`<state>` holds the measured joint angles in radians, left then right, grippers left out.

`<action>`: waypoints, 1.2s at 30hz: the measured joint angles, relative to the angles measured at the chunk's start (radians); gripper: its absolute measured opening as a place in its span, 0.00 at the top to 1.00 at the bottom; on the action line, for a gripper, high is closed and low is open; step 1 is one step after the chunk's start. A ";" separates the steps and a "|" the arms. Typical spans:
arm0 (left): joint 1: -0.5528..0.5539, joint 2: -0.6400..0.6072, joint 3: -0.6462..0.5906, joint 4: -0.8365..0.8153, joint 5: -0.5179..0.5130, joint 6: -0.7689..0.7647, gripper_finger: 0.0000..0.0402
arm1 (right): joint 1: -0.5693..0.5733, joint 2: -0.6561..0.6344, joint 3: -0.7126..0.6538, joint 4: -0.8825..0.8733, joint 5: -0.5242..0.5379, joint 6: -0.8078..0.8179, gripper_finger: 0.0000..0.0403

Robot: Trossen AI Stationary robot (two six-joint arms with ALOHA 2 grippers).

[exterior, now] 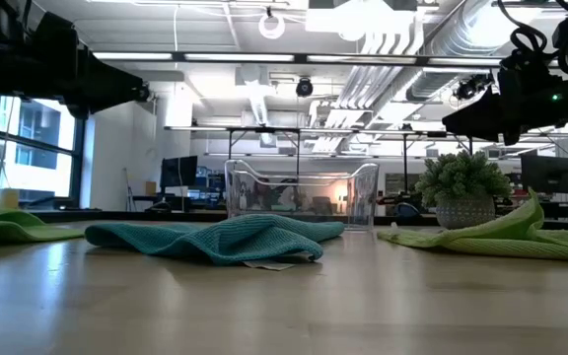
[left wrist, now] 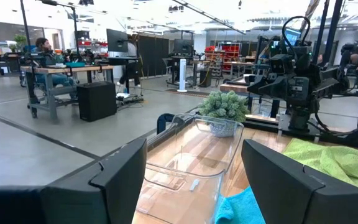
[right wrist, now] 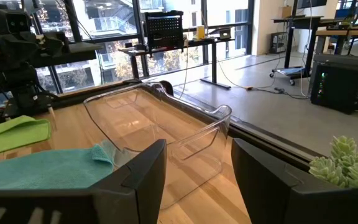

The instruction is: Roll microfiber towels into tight, uniform cylinder then place into a basket

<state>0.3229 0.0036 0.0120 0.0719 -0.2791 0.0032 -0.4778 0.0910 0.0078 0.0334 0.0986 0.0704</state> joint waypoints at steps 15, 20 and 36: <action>0.000 0.000 0.000 0.000 0.000 0.000 0.37 | 0.000 0.000 0.000 0.229 -0.002 0.134 0.57; 0.000 0.000 0.000 0.000 0.000 0.000 0.37 | 0.000 0.000 0.000 0.350 -0.002 0.133 0.57; 0.000 0.000 0.000 0.000 0.000 0.000 0.37 | 0.001 0.035 0.085 0.385 0.174 -0.159 0.57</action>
<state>0.3229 0.0036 0.0121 0.0719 -0.2794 0.0032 -0.4770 0.1257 0.0933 0.4181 0.2730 -0.0883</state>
